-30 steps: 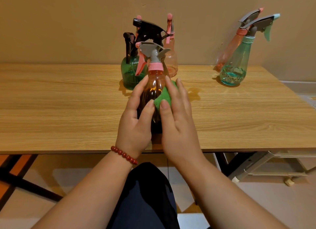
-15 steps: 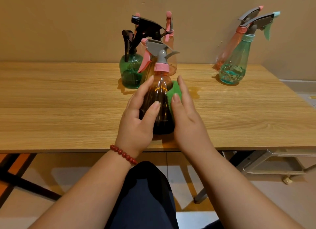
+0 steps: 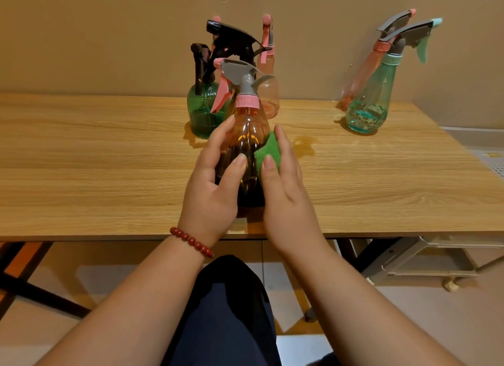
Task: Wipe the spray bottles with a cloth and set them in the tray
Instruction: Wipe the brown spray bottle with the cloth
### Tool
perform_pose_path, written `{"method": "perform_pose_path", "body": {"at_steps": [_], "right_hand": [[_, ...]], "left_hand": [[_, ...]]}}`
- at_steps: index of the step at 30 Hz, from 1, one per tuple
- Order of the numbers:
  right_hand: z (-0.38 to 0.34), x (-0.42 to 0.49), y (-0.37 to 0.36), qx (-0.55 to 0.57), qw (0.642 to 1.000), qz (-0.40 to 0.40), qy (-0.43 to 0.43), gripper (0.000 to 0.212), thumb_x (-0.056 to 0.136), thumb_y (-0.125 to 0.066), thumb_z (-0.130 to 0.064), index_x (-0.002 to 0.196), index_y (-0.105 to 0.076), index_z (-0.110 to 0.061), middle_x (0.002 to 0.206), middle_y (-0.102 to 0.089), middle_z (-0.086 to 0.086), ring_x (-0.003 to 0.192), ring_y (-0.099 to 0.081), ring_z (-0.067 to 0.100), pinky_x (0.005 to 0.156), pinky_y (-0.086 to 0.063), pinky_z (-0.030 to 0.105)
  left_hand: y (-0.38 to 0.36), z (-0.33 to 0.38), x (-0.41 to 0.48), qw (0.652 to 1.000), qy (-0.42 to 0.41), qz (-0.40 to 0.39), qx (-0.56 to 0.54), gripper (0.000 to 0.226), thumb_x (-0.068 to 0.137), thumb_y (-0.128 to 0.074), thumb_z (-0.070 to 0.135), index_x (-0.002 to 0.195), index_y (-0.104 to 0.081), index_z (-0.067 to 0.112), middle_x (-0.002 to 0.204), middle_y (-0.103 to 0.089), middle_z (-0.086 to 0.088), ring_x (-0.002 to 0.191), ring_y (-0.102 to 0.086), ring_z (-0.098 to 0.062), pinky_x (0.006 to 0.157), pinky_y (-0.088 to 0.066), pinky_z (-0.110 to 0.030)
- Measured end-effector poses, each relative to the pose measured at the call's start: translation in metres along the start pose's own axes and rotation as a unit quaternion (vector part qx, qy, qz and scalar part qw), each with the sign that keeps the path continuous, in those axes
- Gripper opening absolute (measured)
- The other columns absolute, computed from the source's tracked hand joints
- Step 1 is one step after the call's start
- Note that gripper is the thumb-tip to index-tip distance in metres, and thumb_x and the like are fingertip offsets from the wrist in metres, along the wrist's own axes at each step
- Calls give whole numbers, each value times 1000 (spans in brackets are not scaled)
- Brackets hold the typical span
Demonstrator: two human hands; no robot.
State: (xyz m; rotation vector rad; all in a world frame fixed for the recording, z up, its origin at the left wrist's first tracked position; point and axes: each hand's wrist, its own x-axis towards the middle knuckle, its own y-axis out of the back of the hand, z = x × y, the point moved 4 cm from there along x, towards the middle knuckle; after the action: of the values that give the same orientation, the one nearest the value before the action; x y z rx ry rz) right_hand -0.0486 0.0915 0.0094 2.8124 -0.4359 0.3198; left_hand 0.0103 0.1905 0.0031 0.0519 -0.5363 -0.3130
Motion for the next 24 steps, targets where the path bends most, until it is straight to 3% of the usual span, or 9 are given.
{"method": "perform_pose_path", "body": {"at_steps": [4,5,7,9,12,15,17,19,24], "right_hand": [[-3,2,3,-17,1000,-7,-2,52,103,-29,-38,151,-10,-40,157,-12,-20,134,-8,-17,95,-10,-9],[-4,6,5,-10,1000,-8,-5,51,103,-29,-39,151,-11,-40,157,-15,-18,137,-11,-12,102,-14,-2],[-6,15,7,13,1000,1,-13,50,103,-27,-43,151,-14,-43,157,-22,-14,141,-21,0,116,-23,23],[-7,18,7,30,999,19,-17,48,102,-26,-45,149,-15,-46,156,-25,-13,141,-25,3,117,-27,36],[-7,7,2,35,999,23,4,50,101,-25,-45,149,-12,-45,154,-19,-21,139,-18,-10,114,-21,15],[-7,-8,-3,24,1000,14,7,53,94,-23,-51,143,-3,-54,151,-7,-31,136,-4,-19,97,-8,-9],[-10,-11,-2,20,1000,17,6,52,92,-23,-52,140,-3,-56,153,-4,-29,136,-2,-18,93,-7,-11],[-12,-6,5,32,999,24,-1,50,97,-24,-49,145,-9,-52,154,-12,-26,135,-11,-16,94,-13,-9],[-11,6,17,55,997,47,-26,46,102,-22,-44,147,-17,-48,146,-25,-26,124,-23,-15,84,-20,-12]], "left_hand": [[0,2,0,1000,-6,10,-4,50,90,-44,35,139,-36,32,143,-46,4,130,-45,-5,106,-39,-24],[0,2,0,1000,-6,14,-6,50,90,-44,35,140,-35,33,144,-46,3,131,-45,-6,107,-39,-26],[0,3,-1,1000,-5,18,-1,50,90,-45,35,140,-35,34,145,-45,2,132,-44,-7,108,-38,-27],[0,4,-1,1000,-9,19,20,50,90,-45,37,139,-34,36,145,-44,3,133,-43,-7,109,-38,-29],[1,8,2,998,-15,31,44,48,91,-44,40,138,-34,39,143,-46,5,131,-44,-5,107,-39,-27],[1,16,5,998,-19,45,30,49,92,-44,39,139,-33,35,144,-45,2,132,-43,-4,106,-39,-22],[-1,19,6,998,-18,52,18,50,92,-43,38,141,-33,32,146,-44,2,133,-42,-5,108,-39,-25],[-4,22,5,998,-18,53,17,51,93,-44,38,142,-33,30,145,-44,3,133,-42,-5,109,-38,-28],[-13,25,-1,999,4,49,-2,45,95,-46,29,139,-34,36,140,-46,12,129,-44,1,105,-40,-20]]}}
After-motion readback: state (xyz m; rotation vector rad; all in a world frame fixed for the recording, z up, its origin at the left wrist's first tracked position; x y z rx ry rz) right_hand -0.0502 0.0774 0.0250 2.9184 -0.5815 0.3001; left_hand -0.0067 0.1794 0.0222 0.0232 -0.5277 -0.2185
